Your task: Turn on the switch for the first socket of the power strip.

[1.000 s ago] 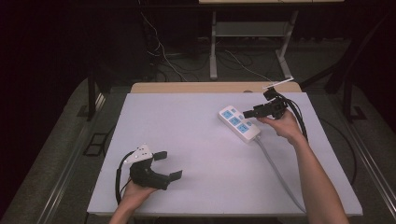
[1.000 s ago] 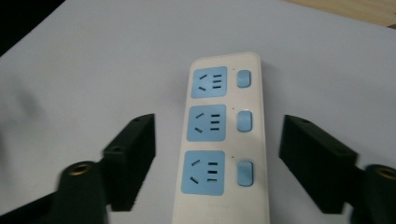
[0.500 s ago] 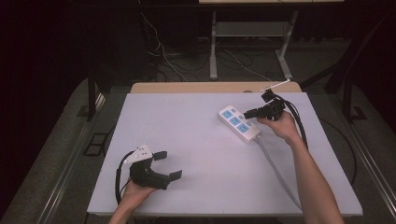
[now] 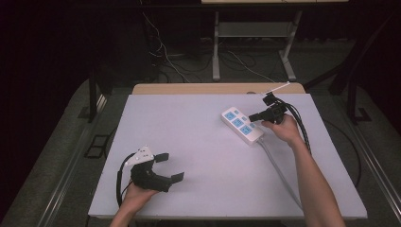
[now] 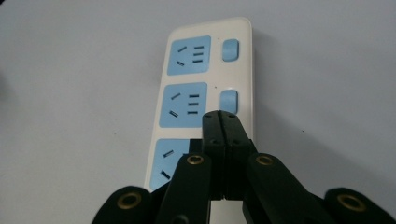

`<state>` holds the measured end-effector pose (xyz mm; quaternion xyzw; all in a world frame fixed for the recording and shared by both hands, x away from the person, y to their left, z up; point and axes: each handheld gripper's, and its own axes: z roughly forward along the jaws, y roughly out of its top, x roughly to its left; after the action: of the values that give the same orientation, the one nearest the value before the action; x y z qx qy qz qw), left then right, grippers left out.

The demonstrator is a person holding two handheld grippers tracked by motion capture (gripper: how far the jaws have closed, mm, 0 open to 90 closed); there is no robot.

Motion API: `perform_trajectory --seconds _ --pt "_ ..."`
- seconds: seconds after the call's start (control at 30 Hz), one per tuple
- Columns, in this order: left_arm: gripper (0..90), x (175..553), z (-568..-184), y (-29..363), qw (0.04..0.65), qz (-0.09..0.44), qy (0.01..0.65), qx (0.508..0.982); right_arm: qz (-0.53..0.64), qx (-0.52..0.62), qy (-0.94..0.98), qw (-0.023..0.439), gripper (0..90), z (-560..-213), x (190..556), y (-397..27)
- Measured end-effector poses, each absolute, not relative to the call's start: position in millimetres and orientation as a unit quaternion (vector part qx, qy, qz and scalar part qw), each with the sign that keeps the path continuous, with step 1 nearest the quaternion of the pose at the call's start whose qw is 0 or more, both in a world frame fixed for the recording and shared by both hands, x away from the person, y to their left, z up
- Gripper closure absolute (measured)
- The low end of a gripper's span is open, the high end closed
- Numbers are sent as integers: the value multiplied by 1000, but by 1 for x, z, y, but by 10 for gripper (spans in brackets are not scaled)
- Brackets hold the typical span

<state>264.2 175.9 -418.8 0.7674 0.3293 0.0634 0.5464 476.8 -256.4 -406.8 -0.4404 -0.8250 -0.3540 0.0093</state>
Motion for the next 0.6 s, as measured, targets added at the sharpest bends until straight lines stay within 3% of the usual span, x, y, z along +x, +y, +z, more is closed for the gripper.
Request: perform_trajectory --seconds 0.6 --pt "8 264 -419 175 546 64 326 769 -345 -438 -830 24 899 -418 478 -255"
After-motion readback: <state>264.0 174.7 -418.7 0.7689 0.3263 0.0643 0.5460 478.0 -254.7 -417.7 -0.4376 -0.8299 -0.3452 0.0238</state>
